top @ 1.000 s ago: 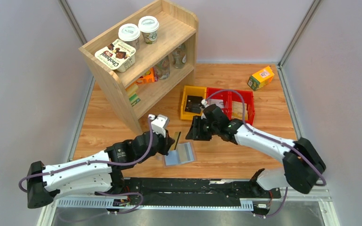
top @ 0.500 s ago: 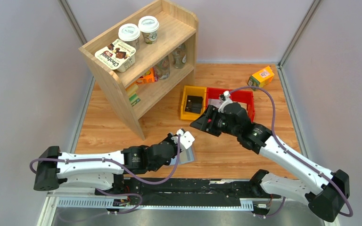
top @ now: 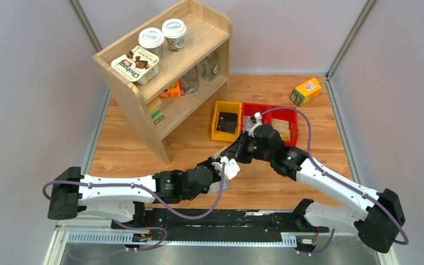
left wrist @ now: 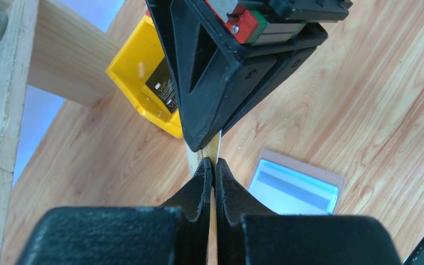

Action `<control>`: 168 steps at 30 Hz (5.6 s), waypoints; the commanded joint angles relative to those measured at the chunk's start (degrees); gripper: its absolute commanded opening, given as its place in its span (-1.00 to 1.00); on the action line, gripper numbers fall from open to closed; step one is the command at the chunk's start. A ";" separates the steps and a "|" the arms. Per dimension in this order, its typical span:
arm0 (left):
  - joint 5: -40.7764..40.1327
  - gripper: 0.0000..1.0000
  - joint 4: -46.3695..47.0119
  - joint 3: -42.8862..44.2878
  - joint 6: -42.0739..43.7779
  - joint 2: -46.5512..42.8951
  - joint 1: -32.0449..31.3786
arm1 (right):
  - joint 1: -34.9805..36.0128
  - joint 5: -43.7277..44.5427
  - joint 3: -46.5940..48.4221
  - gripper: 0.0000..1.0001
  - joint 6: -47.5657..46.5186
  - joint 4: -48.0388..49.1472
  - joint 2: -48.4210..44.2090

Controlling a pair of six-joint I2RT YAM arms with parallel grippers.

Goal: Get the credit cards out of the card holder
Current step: Place the credit card in the storage box, then remove the credit card from the card holder.

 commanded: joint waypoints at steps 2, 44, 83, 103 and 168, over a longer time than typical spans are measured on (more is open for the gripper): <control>-0.38 -0.74 2.70 2.27 -1.23 -0.63 -0.46 | -0.38 1.27 -1.33 -1.00 -1.94 1.18 -1.37; 11.13 0.55 -15.67 -2.82 -53.01 -8.99 11.67 | -52.41 -6.73 4.02 -0.18 -33.59 6.82 18.84; 15.35 -0.09 -20.50 -7.04 -69.79 4.03 15.89 | 9.19 8.13 -6.61 -0.19 -15.31 6.72 14.08; 15.61 -0.38 -23.32 -9.94 -74.54 6.84 16.86 | 9.63 5.32 -5.55 -0.20 -16.54 9.00 22.97; 11.66 -0.28 -24.99 -17.50 -82.98 -14.78 16.95 | 11.66 -8.75 -0.54 0.14 -14.78 22.01 24.46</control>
